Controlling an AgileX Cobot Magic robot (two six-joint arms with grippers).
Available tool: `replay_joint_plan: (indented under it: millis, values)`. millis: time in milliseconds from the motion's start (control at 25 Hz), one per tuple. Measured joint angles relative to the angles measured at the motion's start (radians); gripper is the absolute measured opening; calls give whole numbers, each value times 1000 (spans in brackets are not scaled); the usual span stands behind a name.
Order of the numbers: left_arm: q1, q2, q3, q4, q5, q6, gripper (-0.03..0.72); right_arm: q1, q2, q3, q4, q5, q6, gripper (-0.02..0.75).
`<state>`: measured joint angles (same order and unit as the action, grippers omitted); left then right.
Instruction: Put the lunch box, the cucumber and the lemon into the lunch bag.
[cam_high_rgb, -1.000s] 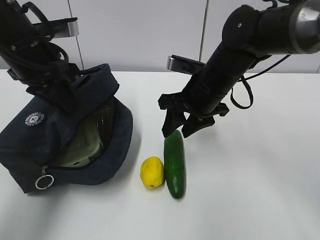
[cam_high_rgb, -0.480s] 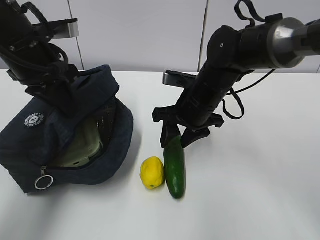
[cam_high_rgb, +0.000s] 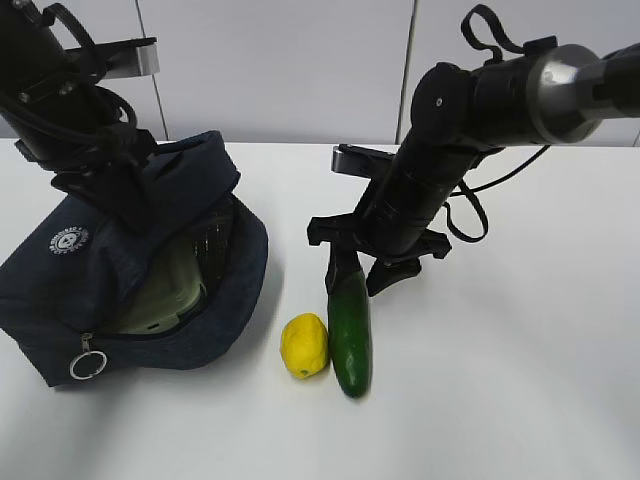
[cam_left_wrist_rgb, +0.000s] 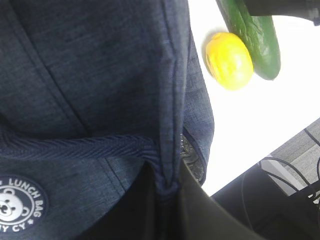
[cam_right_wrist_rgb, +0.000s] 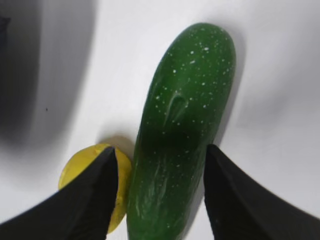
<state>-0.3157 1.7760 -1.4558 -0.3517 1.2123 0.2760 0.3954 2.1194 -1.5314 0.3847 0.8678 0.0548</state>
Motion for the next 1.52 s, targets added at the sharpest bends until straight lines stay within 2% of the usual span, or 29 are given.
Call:
replay_joint_plan:
  millis: [640,760,920,1240,1360,1520]
  values:
    - [0,0,0,0,2,4,5,1,93,0,49,-47,29,414]
    - [0,0,0,0,2,4,5,1,93,-2,47,-46,29,387]
    - [0,0,0,0,4,4,5,1,98,-37,32,-17,23,348]
    - [0,0,0,0,4,5,5,-15,20,-136,9,72,-33,346]
    - [0,0,0,0,5,5,5,-40,-10,-138,72,115,-93,344]
    - [0,0,0,0,5,5,5,-60,-12,-138,261,155,-220,344]
